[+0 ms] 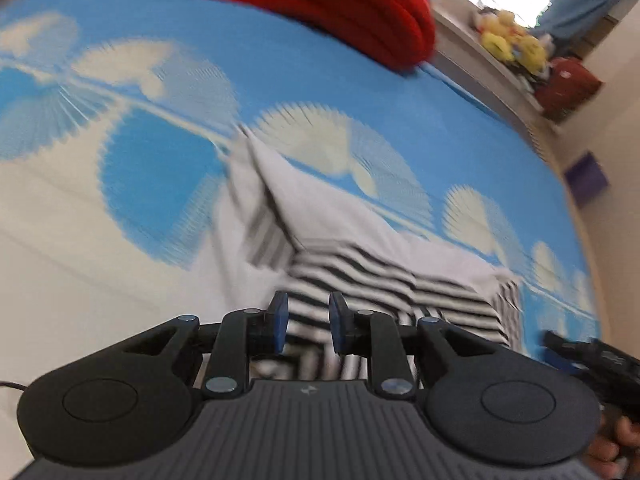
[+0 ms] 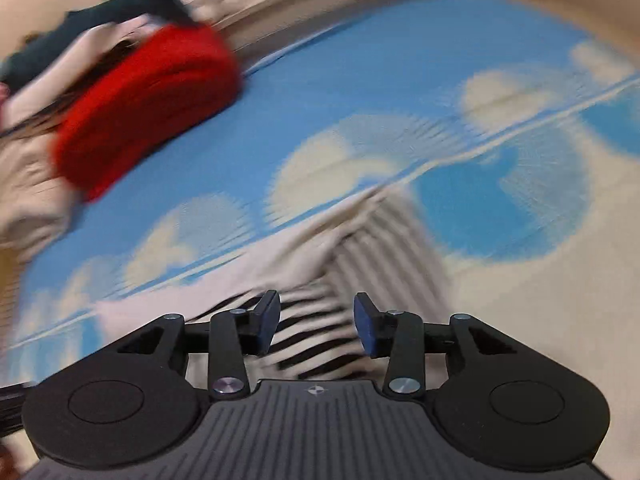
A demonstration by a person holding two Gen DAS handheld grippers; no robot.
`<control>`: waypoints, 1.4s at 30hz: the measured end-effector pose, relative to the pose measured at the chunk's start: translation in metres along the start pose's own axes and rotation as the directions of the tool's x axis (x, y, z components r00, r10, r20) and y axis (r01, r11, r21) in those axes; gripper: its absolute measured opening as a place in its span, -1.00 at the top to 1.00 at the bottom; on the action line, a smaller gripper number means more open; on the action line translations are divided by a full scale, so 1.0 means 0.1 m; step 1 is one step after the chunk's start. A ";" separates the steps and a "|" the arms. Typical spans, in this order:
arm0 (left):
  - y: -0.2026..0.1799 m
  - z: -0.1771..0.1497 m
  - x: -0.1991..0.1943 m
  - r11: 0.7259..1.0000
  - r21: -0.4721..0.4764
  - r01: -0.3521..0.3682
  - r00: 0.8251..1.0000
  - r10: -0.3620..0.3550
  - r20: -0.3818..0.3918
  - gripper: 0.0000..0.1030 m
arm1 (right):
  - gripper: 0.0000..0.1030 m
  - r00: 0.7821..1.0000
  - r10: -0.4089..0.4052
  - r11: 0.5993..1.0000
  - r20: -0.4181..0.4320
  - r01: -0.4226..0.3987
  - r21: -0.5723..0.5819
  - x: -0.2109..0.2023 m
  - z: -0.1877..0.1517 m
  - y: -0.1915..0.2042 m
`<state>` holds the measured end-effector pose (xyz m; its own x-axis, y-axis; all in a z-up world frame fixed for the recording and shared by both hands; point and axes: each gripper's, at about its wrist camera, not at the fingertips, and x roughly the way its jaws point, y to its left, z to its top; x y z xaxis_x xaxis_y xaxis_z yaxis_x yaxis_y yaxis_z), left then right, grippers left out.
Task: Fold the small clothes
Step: 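Fold the hem toward the hood with both grippers and release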
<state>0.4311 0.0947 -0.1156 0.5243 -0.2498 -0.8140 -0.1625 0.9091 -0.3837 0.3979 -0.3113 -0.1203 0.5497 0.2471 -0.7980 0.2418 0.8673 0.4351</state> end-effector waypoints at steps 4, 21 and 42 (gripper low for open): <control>0.10 -0.20 0.44 0.991 0.019 -0.129 0.982 0.130 -0.133 0.67 | 0.17 0.969 -0.061 0.993 -0.241 0.083 0.081 0.42 -0.20 -0.16; -0.10 -0.13 -0.08 0.987 0.098 -0.129 0.991 0.132 -0.031 0.74 | 0.02 0.973 -0.109 0.978 -0.205 0.142 0.152 0.14 -0.20 -0.41; -0.04 -2.17 -2.26 0.921 0.388 -0.033 0.966 -0.069 0.248 0.73 | -0.07 0.964 0.033 0.998 0.263 -0.017 -0.065 -2.69 -1.55 -0.93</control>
<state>0.1320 0.0753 -0.0245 0.7251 -0.2219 -0.6519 0.1572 0.9750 -0.1571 0.1040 -0.3911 -0.0105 0.7483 0.1537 -0.6453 0.1799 0.8893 0.4205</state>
